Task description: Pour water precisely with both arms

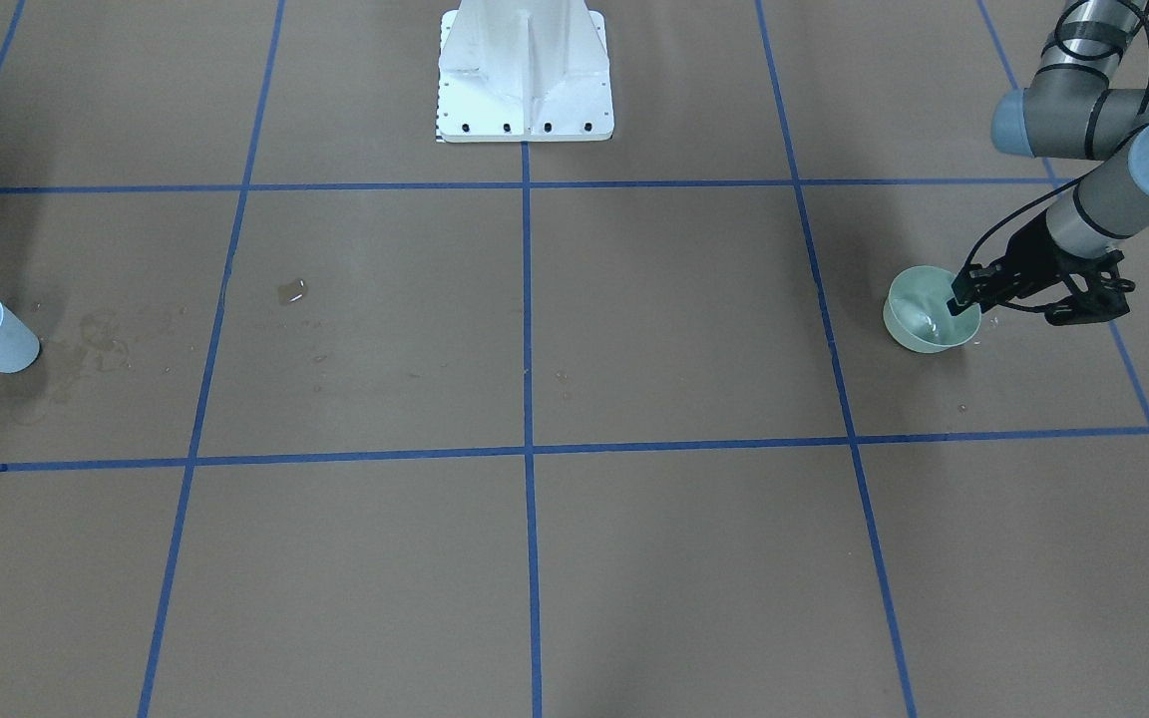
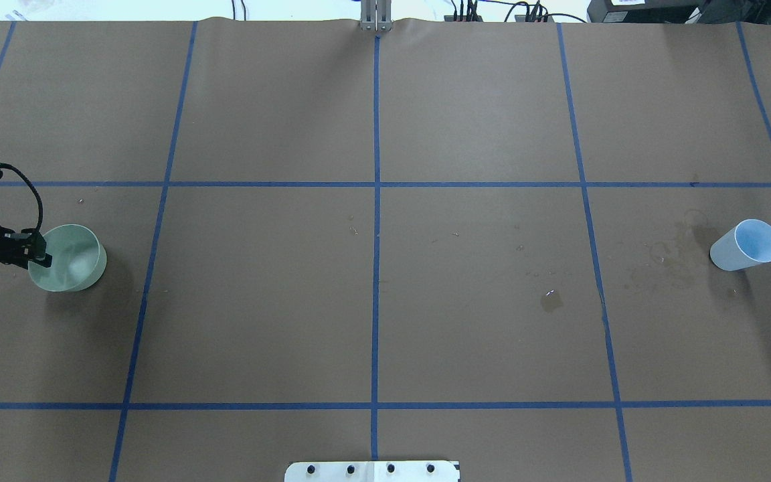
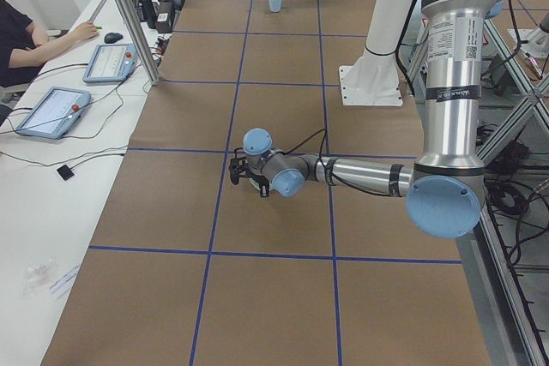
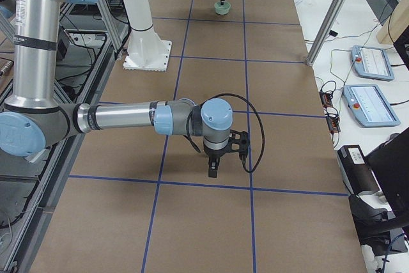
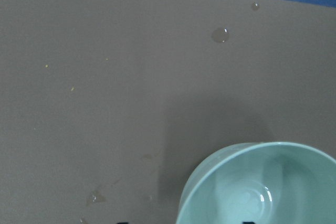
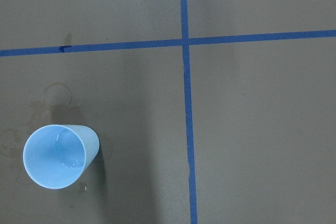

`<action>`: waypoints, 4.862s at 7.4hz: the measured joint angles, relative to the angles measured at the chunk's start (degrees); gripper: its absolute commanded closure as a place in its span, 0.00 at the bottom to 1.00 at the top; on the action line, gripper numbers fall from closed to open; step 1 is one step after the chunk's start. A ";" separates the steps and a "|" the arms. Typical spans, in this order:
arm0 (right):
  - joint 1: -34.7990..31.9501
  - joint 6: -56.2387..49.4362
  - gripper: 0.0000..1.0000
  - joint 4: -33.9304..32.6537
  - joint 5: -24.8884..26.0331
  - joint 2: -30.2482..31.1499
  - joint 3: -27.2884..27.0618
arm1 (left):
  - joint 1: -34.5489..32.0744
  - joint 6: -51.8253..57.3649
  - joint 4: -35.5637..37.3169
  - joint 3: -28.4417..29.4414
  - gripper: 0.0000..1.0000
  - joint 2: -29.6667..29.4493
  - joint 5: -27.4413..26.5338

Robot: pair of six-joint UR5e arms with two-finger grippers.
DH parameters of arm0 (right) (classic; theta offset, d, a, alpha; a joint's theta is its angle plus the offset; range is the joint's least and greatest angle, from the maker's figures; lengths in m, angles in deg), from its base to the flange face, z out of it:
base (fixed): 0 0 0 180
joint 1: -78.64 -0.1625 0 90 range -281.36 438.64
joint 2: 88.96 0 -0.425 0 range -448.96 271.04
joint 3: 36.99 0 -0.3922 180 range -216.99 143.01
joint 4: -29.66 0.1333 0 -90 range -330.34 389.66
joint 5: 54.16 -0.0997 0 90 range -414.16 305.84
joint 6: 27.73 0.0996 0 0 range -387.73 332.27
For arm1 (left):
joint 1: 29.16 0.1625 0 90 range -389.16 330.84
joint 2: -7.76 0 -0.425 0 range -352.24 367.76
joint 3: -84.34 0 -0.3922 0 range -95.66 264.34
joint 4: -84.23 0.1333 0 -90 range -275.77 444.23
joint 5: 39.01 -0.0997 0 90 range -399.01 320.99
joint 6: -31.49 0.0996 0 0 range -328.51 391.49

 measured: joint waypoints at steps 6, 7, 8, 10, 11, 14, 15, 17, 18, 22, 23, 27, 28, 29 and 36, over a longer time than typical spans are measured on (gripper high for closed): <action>0.00 0.15 0.01 -0.01 -0.21 -0.05 -0.20 | -4.88 -1.87 8.00 -2.68 1.00 -5.56 11.08; 0.00 0.23 0.01 0.03 -0.09 -0.07 -0.30 | -6.37 -2.13 13.42 -3.56 1.00 -10.27 12.37; 0.00 0.36 0.01 0.10 0.16 -0.08 -0.34 | -6.88 -3.10 20.95 -4.08 1.00 -16.71 12.44; 0.00 0.56 0.01 0.10 0.55 -0.14 -0.34 | -3.58 -11.06 32.07 -3.86 1.00 -29.97 10.26; 0.03 0.59 0.01 0.09 0.59 -0.19 -0.30 | 0.70 -18.48 33.68 -2.81 1.00 -35.97 7.62; 0.09 0.61 0.01 0.00 0.58 -0.26 -0.12 | 13.32 -34.84 29.17 2.16 1.00 -45.53 -4.10; 0.09 0.61 0.01 -0.01 0.59 -0.28 -0.06 | 16.74 -38.50 25.36 4.40 1.00 -46.32 -8.09; 0.13 0.61 0.01 -0.03 0.61 -0.33 -0.01 | 20.21 -41.11 21.40 8.52 1.00 -47.38 -11.77; 0.11 0.61 0.01 -0.06 0.60 -0.34 0.01 | 20.68 -41.28 20.90 9.73 1.00 -47.58 -12.17; 0.09 0.44 0.01 -0.02 0.48 -0.35 -0.06 | 21.72 -41.26 20.52 11.97 0.30 -47.70 -12.43; 0.09 0.34 0.01 -0.01 0.45 -0.35 -0.05 | 22.20 -41.30 20.56 12.12 0.16 -47.67 -12.46; 0.15 0.04 0.01 -0.04 -0.09 -1.16 -0.05 | 20.59 -41.25 20.90 8.45 0.00 -47.57 -12.26; 0.41 0.04 0.01 -0.06 -0.23 -2.22 0.06 | 18.38 -41.20 21.67 5.51 0.00 -47.34 -11.50; 0.76 0.26 0.01 -0.08 -0.26 -3.04 0.25 | 15.67 -41.15 23.11 2.66 0.00 -47.15 -9.84; 2.84 18.01 0.11 4.88 0.00 3.62 -9.94 | 6.88 -41.15 32.24 -6.82 0.00 -43.00 -6.51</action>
